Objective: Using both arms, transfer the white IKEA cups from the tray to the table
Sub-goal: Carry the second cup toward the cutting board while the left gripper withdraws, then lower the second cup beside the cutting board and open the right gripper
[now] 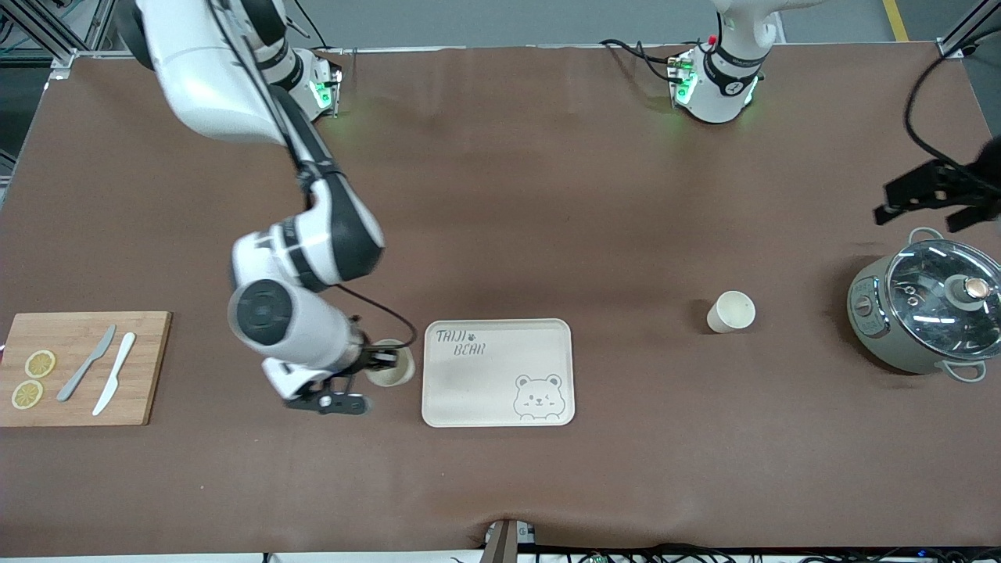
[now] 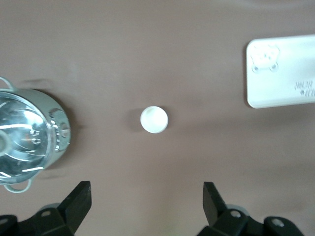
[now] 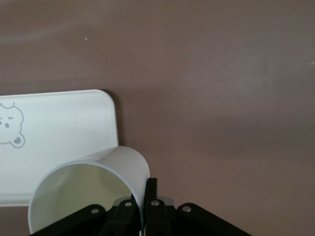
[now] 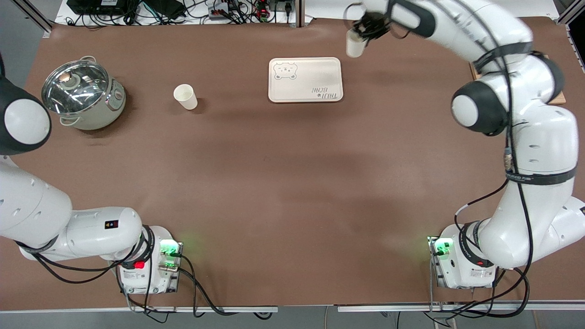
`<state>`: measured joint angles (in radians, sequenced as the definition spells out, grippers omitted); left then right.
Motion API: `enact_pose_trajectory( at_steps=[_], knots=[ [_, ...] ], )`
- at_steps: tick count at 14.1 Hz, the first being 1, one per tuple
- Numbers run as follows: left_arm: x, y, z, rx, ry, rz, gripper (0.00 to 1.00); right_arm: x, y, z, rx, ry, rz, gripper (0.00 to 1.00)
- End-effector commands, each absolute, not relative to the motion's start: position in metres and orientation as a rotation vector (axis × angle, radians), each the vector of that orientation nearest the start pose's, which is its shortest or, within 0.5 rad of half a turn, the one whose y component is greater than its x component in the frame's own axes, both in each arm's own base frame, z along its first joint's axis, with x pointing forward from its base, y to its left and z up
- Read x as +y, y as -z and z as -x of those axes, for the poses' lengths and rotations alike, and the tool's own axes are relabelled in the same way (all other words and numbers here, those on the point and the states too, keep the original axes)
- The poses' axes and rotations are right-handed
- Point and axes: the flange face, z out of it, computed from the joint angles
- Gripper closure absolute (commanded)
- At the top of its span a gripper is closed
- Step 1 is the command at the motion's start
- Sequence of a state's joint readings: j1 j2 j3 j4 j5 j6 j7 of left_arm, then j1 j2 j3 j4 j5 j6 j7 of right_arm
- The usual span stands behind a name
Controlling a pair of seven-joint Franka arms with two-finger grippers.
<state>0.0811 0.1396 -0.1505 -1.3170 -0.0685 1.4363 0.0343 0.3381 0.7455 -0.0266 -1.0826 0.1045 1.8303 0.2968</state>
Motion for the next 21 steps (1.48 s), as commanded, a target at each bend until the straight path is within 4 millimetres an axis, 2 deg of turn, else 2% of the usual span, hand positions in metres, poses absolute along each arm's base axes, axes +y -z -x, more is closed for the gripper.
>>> enact_pose_trajectory(
  at_steps=[1,3,5,7,9,10,12,15,18,21],
  knots=[
    [-0.044,-0.642,-0.558,0.213,-0.065,3.156,0.00,0.185,-0.409,-0.718,-0.210,-0.075,3.033,1.00],
    [-0.045,-0.628,-0.549,0.256,0.009,3.145,0.00,0.136,-0.409,-0.726,-0.326,-0.087,3.018,1.00],
    [-0.029,-0.620,-0.547,0.333,-0.006,3.137,0.00,0.096,-0.398,-0.730,-0.432,-0.109,2.998,1.00],
    [-0.016,-0.614,-0.551,0.381,-0.012,3.135,0.00,0.071,-0.381,-0.730,-0.522,-0.119,2.980,1.00],
    [-0.021,-0.606,-0.557,0.369,0.013,3.142,0.00,0.038,-0.358,-0.731,-0.601,-0.088,2.965,1.00],
    [-0.031,-0.603,-0.559,0.385,0.020,3.145,0.00,0.023,-0.345,-0.731,-0.659,-0.060,2.953,1.00],
    [-0.036,-0.597,-0.564,0.327,0.009,3.151,0.00,-0.002,-0.319,-0.729,-0.714,-0.025,2.947,1.00],
    [-0.045,-0.597,-0.565,0.267,0.012,3.142,0.00,-0.025,-0.301,-0.727,-0.728,-0.006,2.952,1.00],
    [-0.035,-0.600,-0.566,0.243,0.022,3.133,0.00,-0.032,-0.287,-0.730,-0.732,0.036,2.964,1.00],
    [-0.017,-0.610,-0.568,0.151,0.061,3.155,0.00,-0.032,-0.258,-0.732,-0.727,0.074,2.977,1.00]
  ],
)
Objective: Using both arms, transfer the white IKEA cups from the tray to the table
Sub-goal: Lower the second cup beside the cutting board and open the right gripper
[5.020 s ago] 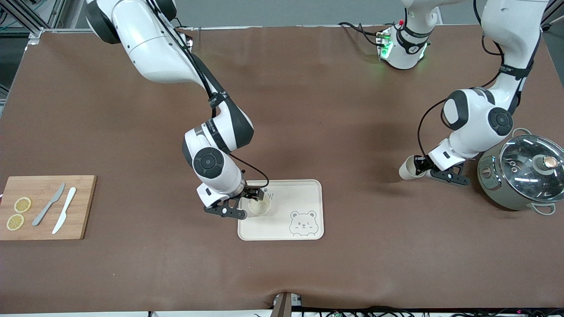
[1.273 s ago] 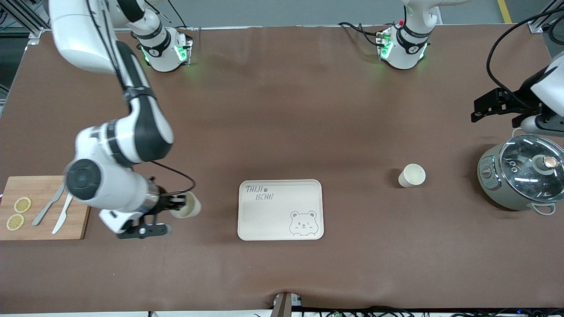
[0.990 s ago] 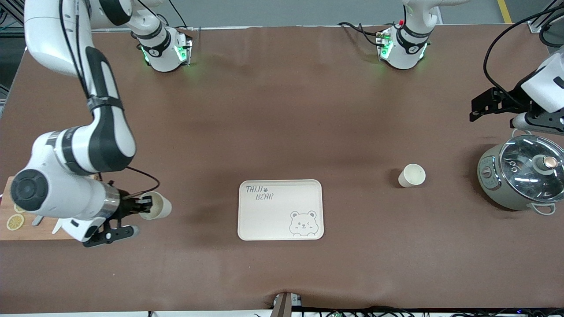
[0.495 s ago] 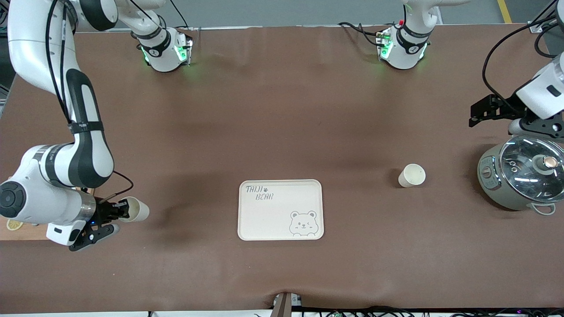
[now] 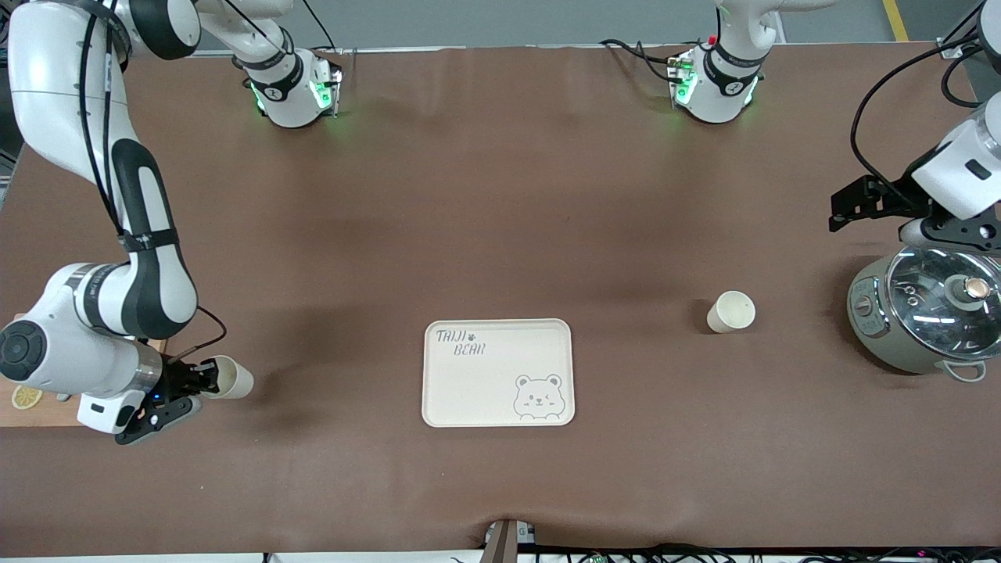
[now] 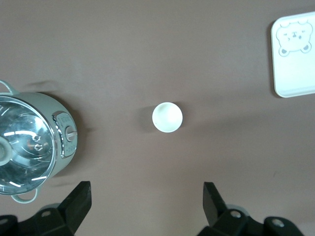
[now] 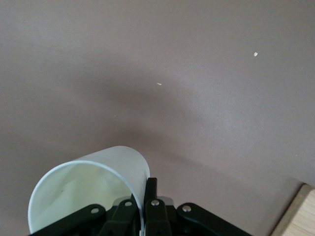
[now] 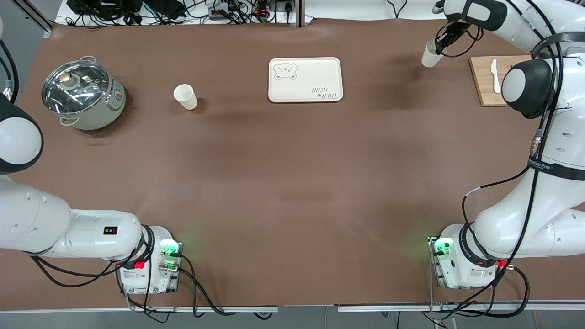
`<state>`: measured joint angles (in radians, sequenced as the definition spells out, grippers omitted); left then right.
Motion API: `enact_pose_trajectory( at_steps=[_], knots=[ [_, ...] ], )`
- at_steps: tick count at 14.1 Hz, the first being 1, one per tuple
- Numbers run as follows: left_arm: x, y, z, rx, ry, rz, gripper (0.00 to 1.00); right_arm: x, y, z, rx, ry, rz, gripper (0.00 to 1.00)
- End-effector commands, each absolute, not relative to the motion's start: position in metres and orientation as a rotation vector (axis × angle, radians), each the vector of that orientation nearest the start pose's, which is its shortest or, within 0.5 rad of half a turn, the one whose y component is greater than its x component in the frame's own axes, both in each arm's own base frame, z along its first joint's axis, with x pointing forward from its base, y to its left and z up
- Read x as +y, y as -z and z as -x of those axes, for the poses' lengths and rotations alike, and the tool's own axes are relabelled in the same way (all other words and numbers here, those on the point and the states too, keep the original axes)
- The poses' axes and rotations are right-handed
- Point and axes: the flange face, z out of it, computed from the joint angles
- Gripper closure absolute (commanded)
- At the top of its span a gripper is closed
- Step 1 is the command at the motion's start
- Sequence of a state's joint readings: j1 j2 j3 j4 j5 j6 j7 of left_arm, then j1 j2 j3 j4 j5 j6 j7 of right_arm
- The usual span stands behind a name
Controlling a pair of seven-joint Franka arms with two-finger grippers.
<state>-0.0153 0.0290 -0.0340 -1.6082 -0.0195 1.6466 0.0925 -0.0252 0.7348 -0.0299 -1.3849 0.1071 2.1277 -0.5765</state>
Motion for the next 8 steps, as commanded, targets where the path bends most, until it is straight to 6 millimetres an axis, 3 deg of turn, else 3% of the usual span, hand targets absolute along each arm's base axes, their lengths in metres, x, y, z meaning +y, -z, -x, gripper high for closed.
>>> enact_pose_trajectory(
  at_steps=[1,3,8],
  knots=[
    [-0.013,-0.611,-0.569,0.099,0.086,3.172,0.00,-0.030,-0.252,-0.732,-0.728,0.078,2.979,1.00],
    [-0.014,-0.610,-0.569,0.039,0.083,3.181,0.00,-0.031,-0.243,-0.732,-0.725,0.080,2.980,1.00],
    [-0.011,-0.599,-0.573,0.078,0.055,3.135,0.00,-0.028,-0.223,-0.734,-0.728,0.094,2.985,1.00]
  ],
)
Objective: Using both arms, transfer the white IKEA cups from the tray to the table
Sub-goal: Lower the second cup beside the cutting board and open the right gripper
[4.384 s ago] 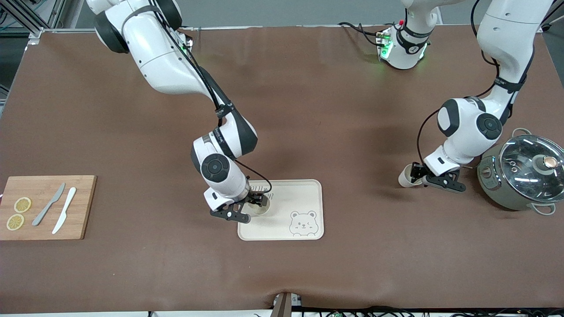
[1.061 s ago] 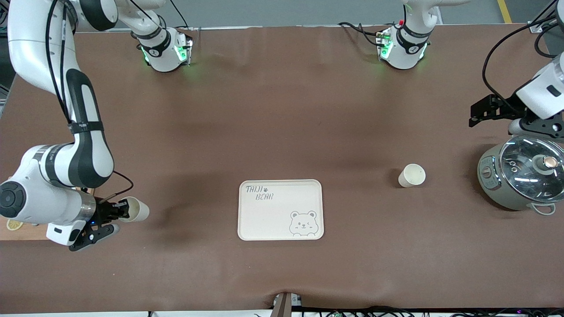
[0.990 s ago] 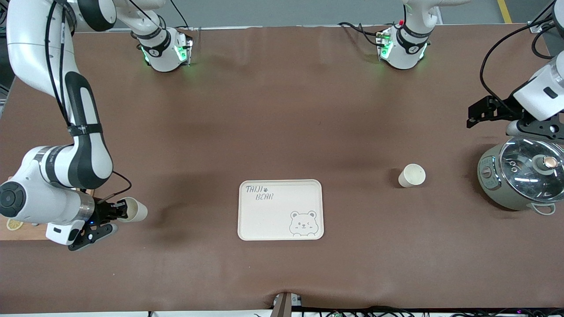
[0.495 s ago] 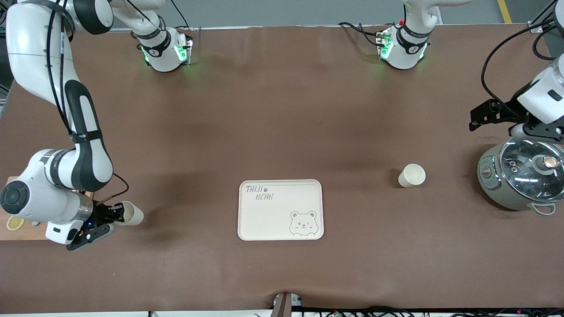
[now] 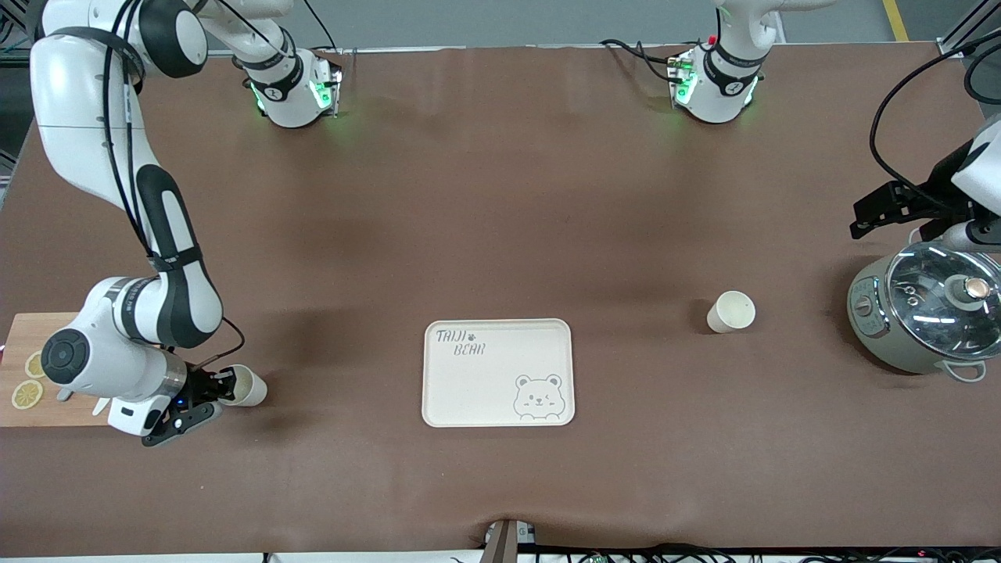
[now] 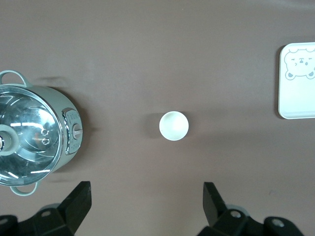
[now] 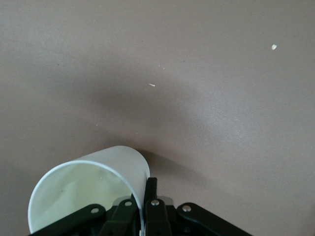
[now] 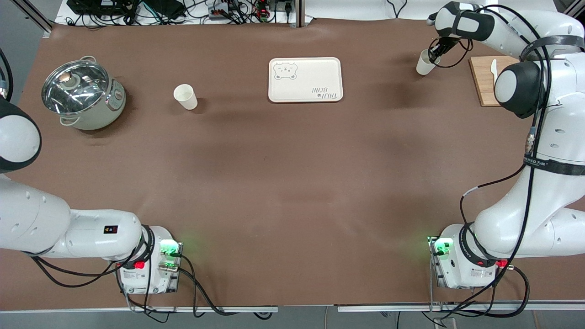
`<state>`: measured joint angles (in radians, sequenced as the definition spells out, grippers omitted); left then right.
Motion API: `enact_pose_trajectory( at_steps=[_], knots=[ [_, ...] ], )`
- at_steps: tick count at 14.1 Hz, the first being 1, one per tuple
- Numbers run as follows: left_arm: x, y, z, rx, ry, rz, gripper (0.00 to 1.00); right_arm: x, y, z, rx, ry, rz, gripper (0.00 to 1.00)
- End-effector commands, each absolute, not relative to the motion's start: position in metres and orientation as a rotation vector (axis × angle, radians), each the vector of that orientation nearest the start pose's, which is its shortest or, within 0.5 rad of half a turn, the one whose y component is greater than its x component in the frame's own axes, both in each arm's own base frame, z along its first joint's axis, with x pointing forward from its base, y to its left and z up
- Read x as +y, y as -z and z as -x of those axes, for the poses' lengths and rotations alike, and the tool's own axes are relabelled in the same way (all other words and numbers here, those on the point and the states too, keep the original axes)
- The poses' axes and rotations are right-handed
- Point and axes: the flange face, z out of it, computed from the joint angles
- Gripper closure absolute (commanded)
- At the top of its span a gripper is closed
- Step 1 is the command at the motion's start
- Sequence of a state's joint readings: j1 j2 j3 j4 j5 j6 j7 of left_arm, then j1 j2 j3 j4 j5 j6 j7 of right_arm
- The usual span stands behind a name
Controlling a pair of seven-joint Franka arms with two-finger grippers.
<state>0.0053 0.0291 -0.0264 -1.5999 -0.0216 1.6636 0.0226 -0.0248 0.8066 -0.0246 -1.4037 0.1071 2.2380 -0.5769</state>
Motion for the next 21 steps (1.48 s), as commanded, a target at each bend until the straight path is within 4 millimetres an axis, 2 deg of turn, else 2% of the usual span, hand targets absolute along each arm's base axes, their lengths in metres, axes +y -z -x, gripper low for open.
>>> enact_pose_trajectory(
  at_steps=[1,3,4,5,6,9,11,14,16,17,19,21],
  knots=[
    [-0.014,-0.598,-0.574,0.097,0.053,3.112,0.00,-0.028,-0.222,-0.733,-0.728,0.090,2.984,1.00],
    [-0.017,-0.595,-0.574,0.246,0.039,3.066,0.00,-0.028,-0.222,-0.733,-0.728,0.090,2.984,1.00],
    [-0.022,-0.595,-0.574,0.296,0.034,3.062,0.00,-0.029,-0.222,-0.733,-0.726,0.090,2.985,0.97],
    [-0.027,-0.594,-0.573,0.317,0.027,3.061,0.00,-0.028,-0.223,-0.733,-0.724,0.090,2.985,0.42],
    [-0.027,-0.595,-0.573,0.331,0.026,3.059,0.00,-0.028,-0.223,-0.734,-0.712,0.087,2.987,0.00],
    [-0.034,-0.589,-0.571,0.369,0.003,3.056,0.00,-0.023,-0.240,-0.736,-0.701,0.084,2.982,0.00],
    [-0.033,-0.588,-0.571,0.367,0.003,3.056,0.00,-0.014,-0.272,-0.736,-0.651,0.020,2.974,0.00],
    [-0.031,-0.588,-0.571,0.362,0.003,3.057,0.00,-0.004,-0.353,-0.727,-0.500,-0.088,2.982,0.00],
    [-0.028,-0.588,-0.571,0.355,0.000,3.058,0.00,0.011,-0.405,-0.712,-0.422,-0.126,2.997,0.00],
    [-0.028,-0.587,-0.572,0.355,0.000,3.056,0.00,0.015,-0.437,-0.703,-0.385,-0.122,3.007,0.00],
    [-0.027,-0.586,-0.572,0.356,-0.003,3.056,0.00,0.011,-0.499,-0.673,-0.315,-0.168,3.009,0.00],
    [-0.026,-0.589,-0.572,0.353,0.004,3.058,0.00,0.004,-0.565,-0.633,-0.276,-0.206,3.012,0.00]
  ],
)
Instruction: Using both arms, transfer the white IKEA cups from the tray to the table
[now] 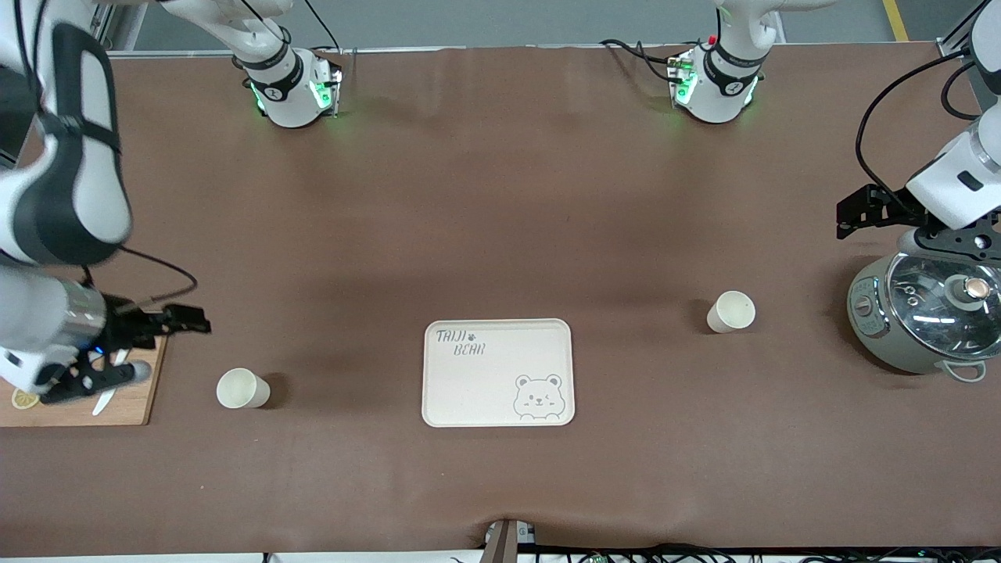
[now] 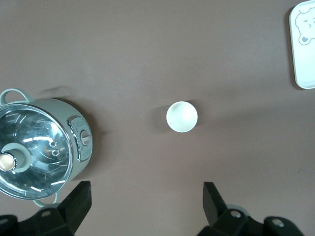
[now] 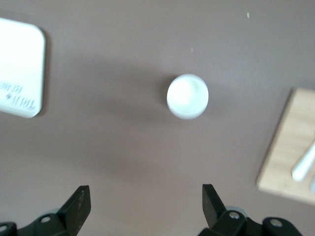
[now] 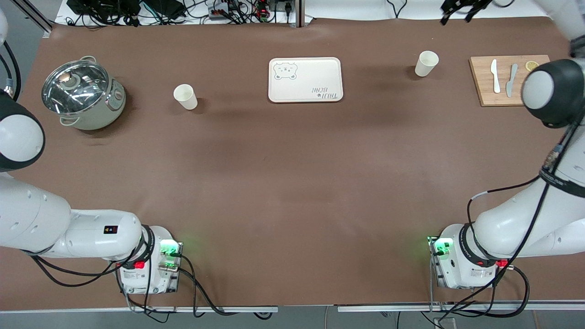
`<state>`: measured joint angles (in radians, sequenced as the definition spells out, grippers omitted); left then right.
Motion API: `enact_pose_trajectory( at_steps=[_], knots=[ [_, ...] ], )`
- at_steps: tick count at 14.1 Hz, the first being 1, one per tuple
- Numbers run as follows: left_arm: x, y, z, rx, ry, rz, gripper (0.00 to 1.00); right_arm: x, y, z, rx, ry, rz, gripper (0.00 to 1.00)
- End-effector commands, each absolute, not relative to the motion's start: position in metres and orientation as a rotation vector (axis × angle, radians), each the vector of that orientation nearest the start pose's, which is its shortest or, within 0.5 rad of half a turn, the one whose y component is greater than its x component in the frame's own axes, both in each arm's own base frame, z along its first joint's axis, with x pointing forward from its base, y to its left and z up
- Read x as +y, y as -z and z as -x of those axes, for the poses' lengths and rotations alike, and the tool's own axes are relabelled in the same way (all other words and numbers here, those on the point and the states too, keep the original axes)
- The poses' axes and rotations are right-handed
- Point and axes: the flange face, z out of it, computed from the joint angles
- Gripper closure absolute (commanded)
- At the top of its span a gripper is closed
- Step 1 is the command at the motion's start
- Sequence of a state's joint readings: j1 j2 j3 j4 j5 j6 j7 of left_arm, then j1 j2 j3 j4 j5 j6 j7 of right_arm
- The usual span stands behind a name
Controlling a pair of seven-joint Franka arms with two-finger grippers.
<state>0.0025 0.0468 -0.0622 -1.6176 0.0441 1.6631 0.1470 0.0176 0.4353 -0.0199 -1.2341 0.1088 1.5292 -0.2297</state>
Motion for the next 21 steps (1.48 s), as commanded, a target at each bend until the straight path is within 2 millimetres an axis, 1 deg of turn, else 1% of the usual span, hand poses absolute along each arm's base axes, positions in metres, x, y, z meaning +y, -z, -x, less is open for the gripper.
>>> enact_pose_trajectory(
  at_steps=[1,2,3,5,6,8,14,18,21],
  knots=[
    [-0.026,-0.589,-0.572,0.353,0.007,3.058,0.00,-0.004,-0.598,-0.613,-0.222,-0.183,3.025,0.00],
    [-0.026,-0.587,-0.572,0.353,0.002,3.058,0.00,-0.010,-0.623,-0.595,-0.159,-0.165,3.037,0.00],
    [-0.026,-0.588,-0.573,0.353,0.007,3.058,0.00,-0.015,-0.634,-0.580,-0.109,-0.166,3.051,0.00],
    [-0.027,-0.589,-0.573,0.334,0.015,3.073,0.00,-0.042,-0.640,-0.557,-0.033,-0.122,3.056,0.00],
    [-0.026,-0.589,-0.573,0.332,0.015,3.074,0.00,-0.051,-0.635,-0.547,-0.006,-0.109,3.056,0.00],
    [-0.026,-0.588,-0.573,0.332,0.013,3.074,0.00,-0.054,-0.625,-0.529,0.004,-0.092,3.088,0.00],
    [-0.025,-0.585,-0.574,0.323,0.006,3.075,0.00,-0.059,-0.634,-0.526,0.011,-0.077,3.125,0.00],
    [-0.022,-0.583,-0.577,0.313,0.006,3.077,0.00,-0.059,-0.630,-0.527,0.007,-0.092,3.130,0.00],
    [-0.019,-0.580,-0.578,0.307,0.001,3.078,0.00,-0.057,-0.633,-0.526,0.002,-0.085,3.130,0.00]
  ],
)
